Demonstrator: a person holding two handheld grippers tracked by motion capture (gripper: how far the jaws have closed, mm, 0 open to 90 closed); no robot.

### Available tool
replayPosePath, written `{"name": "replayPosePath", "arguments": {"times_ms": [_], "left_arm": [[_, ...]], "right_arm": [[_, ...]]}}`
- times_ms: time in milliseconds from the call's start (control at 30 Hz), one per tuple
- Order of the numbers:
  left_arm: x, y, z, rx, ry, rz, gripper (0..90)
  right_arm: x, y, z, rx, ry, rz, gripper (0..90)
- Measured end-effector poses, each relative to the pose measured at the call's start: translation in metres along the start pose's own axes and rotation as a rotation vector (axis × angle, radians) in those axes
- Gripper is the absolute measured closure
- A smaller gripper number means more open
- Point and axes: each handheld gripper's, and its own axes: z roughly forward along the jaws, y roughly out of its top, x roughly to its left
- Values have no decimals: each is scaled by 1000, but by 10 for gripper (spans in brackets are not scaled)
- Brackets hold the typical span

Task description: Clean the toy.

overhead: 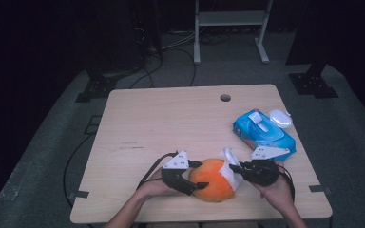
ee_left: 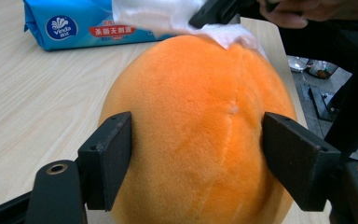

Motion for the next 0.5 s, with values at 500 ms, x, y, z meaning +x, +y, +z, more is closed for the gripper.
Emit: {"name": "replayPosePath", "arguments": {"times_ms": [500], "left_arm": [[-4,4,3,3,4,13,254]], "right_arm": [[0,2,0,11,1,-7,795]]}}
